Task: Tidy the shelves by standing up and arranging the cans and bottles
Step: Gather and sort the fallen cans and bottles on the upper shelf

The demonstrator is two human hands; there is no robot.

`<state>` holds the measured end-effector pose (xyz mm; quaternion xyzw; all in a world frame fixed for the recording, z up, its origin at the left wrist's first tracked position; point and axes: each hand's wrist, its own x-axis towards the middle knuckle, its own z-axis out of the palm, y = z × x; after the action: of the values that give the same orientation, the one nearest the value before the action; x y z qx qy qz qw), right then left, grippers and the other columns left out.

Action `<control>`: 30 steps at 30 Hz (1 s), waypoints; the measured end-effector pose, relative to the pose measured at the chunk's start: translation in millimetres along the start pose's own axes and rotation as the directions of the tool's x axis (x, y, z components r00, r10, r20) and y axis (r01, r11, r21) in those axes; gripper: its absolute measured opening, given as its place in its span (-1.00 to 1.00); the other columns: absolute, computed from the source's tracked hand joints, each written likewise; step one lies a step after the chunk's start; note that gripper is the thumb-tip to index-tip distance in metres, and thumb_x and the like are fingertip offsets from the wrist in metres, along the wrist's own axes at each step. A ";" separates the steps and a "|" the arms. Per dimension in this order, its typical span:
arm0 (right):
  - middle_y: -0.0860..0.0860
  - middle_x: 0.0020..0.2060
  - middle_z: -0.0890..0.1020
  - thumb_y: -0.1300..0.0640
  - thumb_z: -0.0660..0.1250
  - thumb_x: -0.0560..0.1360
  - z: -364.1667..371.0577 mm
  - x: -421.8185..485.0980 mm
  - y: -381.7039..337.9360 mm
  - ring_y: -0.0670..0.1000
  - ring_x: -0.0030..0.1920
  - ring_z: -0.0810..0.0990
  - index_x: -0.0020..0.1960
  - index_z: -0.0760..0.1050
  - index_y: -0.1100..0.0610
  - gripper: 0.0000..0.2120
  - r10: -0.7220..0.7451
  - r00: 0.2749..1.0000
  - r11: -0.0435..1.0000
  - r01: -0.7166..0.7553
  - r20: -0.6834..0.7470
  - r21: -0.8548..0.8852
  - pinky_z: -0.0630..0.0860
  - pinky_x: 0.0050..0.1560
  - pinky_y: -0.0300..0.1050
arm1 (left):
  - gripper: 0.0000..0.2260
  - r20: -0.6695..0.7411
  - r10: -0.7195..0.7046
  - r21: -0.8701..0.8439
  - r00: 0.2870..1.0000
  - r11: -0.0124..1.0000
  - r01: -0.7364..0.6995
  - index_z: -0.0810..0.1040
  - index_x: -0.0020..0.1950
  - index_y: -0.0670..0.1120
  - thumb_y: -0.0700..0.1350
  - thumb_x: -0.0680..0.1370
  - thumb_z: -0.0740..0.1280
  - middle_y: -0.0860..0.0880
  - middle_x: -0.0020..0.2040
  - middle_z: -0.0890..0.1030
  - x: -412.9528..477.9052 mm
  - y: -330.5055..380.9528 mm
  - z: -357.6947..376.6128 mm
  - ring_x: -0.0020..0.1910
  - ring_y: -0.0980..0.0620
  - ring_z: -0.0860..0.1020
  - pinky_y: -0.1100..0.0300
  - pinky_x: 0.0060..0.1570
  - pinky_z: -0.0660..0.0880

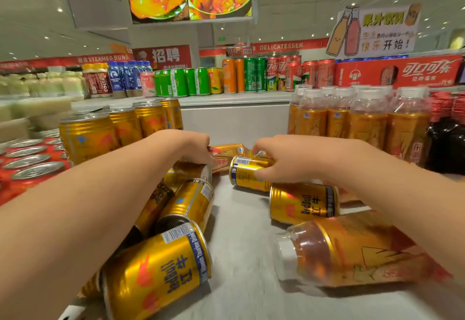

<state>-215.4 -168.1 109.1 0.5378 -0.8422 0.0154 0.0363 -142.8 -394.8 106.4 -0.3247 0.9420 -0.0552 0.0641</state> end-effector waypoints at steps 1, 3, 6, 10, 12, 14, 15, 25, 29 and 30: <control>-0.02 0.31 0.52 -0.21 0.25 0.57 3.7 2.6 -0.1 0.03 0.15 0.53 0.48 0.30 -0.08 -0.47 -0.006 1.000 1.000 0.006 0.019 -0.007 0.50 0.09 -0.07 | -0.31 0.023 -0.004 -0.014 1.000 1.000 0.004 0.31 0.52 0.00 0.28 0.50 0.38 -0.08 0.36 0.50 3.1 0.9 0.3 0.21 -0.14 0.53 -0.04 0.16 0.54; 0.00 0.26 0.55 -0.21 0.27 0.56 7.1 7.8 0.4 0.04 0.13 0.54 0.46 0.34 -0.06 -0.48 -0.014 1.000 1.000 0.014 0.024 -0.009 0.54 0.10 -0.03 | -0.30 0.055 -0.003 -0.052 0.999 0.999 0.006 0.31 0.51 0.03 0.27 0.47 0.43 -0.05 0.29 0.49 9.3 3.0 -0.7 0.14 -0.12 0.53 0.05 -0.10 0.55; 0.01 0.21 0.58 -0.21 0.34 0.51 5.1 17.7 2.0 0.06 0.10 0.56 0.41 0.37 -0.01 -0.45 -0.002 1.000 1.000 0.002 0.010 -0.014 0.55 0.07 -0.01 | -0.29 0.060 0.005 -0.116 0.998 0.993 0.002 0.34 0.48 0.04 0.25 0.43 0.50 -0.02 0.19 0.46 15.9 4.8 -3.2 0.06 -0.08 0.52 0.13 -0.32 0.44; 0.03 0.16 0.58 -0.26 0.40 0.45 8.7 26.6 4.5 0.09 0.09 0.55 0.40 0.41 0.03 -0.37 0.025 1.000 0.998 -0.024 0.014 -0.061 0.54 0.05 -0.01 | -0.37 -0.011 0.071 -0.074 0.997 0.995 -0.071 0.47 0.33 0.00 0.31 0.40 0.48 -0.02 0.12 0.55 20.9 11.1 2.9 0.02 -0.05 0.56 0.04 -0.04 0.58; 0.03 0.12 0.58 -0.30 0.40 0.43 10.2 29.6 6.1 0.09 0.06 0.56 0.39 0.43 0.04 -0.34 0.036 0.999 0.996 -0.035 0.019 -0.084 0.56 0.04 0.00 | -0.45 -0.130 0.111 -0.033 0.985 0.993 -0.116 0.49 0.22 0.01 0.31 0.40 0.46 -0.03 0.05 0.48 19.4 16.0 2.6 -0.05 -0.03 0.54 0.04 0.02 0.57; 0.03 0.08 0.58 -0.35 0.39 0.41 9.9 32.7 7.1 0.08 0.02 0.56 0.34 0.47 0.05 -0.33 0.043 0.999 0.994 -0.041 0.025 -0.104 0.57 0.03 0.01 | -0.52 -0.223 0.136 -0.008 0.965 0.990 -0.141 0.48 0.15 0.01 0.29 0.42 0.45 -0.05 0.03 0.42 14.6 21.0 -5.6 -0.10 -0.03 0.52 0.05 -0.03 0.56; 0.03 0.07 0.57 -0.37 0.38 0.40 9.6 34.2 7.2 0.08 0.01 0.56 0.32 0.48 0.06 -0.33 0.043 0.999 0.992 -0.039 0.028 -0.117 0.57 0.03 0.00 | -0.55 -0.258 0.143 0.000 0.956 0.989 -0.148 0.47 0.11 0.00 0.28 0.42 0.45 -0.05 0.01 0.43 10.9 23.5 -11.4 -0.13 -0.02 0.51 0.06 -0.10 0.54; 0.03 0.04 0.61 -0.20 0.45 0.41 10.9 45.6 -10.0 0.10 0.00 0.59 0.24 0.51 0.08 -0.48 0.017 0.999 0.989 -0.011 0.042 -0.149 0.60 -0.03 0.00 | -0.61 -0.450 0.026 -0.248 0.893 0.957 -0.153 0.61 -0.16 -0.02 0.30 0.32 0.45 -0.03 -0.27 0.65 -43.2 12.2 -48.3 -0.30 0.02 0.61 0.15 -0.38 0.50; 0.03 0.05 0.59 -0.17 0.45 0.44 13.2 55.2 -21.5 0.10 0.02 0.59 0.29 0.48 0.08 -0.47 0.005 0.999 0.993 -0.001 0.035 -0.114 0.59 -0.01 0.01 | -0.58 -0.465 -0.007 -0.289 0.885 0.946 -0.144 0.62 -0.17 -0.04 0.32 0.33 0.44 -0.06 -0.27 0.66 -66.7 5.1 -47.2 -0.30 -0.01 0.63 0.12 -0.35 0.54; 0.03 0.07 0.59 -0.19 0.44 0.45 13.5 57.5 -23.4 0.10 0.02 0.58 0.30 0.47 0.09 -0.46 0.002 0.999 0.994 0.002 0.035 -0.111 0.59 -0.01 0.00 | -0.57 -0.475 -0.018 -0.289 0.880 0.947 -0.137 0.61 -0.16 -0.04 0.32 0.33 0.44 -0.06 -0.26 0.66 -71.8 2.7 -46.1 -0.29 -0.01 0.63 0.10 -0.34 0.56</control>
<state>-218.9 -230.9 99.7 0.5350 -0.8423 -0.0410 0.0514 -95.5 -345.3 157.5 -0.2782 0.9353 0.0201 -0.2176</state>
